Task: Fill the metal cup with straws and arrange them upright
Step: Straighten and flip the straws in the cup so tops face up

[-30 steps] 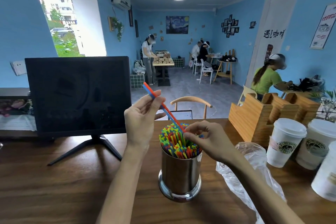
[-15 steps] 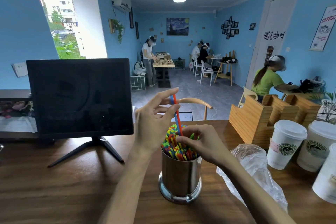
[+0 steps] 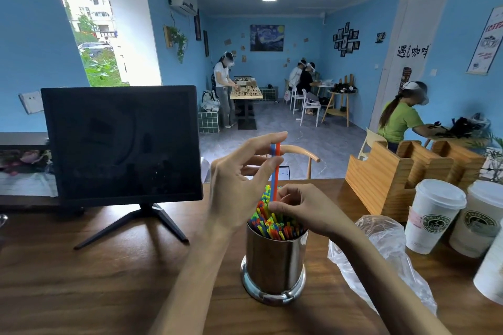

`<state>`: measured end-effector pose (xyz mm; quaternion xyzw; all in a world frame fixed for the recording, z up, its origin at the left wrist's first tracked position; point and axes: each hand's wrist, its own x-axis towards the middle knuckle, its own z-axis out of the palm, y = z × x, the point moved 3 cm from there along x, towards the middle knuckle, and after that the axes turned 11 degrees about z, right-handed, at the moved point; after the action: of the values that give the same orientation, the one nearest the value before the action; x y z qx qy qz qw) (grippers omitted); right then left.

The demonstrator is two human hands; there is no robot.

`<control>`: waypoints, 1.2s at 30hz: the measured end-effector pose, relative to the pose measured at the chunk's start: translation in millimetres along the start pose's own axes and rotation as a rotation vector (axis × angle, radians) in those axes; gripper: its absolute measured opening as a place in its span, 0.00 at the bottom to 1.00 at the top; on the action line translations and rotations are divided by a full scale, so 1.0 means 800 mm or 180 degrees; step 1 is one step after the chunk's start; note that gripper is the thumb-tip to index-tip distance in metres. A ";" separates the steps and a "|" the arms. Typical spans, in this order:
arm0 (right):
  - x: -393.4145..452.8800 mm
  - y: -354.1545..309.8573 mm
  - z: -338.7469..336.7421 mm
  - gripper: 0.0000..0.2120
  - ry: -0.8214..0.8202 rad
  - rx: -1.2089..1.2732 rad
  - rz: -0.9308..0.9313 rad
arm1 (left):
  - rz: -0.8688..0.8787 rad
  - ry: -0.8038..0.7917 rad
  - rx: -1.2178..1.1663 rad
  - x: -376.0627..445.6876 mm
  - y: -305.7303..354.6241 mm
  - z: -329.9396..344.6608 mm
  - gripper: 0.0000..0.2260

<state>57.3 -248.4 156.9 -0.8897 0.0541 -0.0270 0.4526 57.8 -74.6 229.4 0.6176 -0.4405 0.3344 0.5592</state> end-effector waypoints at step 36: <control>-0.016 0.034 -0.053 0.12 -0.0389 -0.0310 -0.0159 | -0.0864 -0.1230 0.0826 -0.059 -0.075 0.041 0.07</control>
<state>38.1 -297.1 160.0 -0.9117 0.0053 0.0188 0.4104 91.4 -99.3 157.8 0.7899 -0.4057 0.1858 0.4207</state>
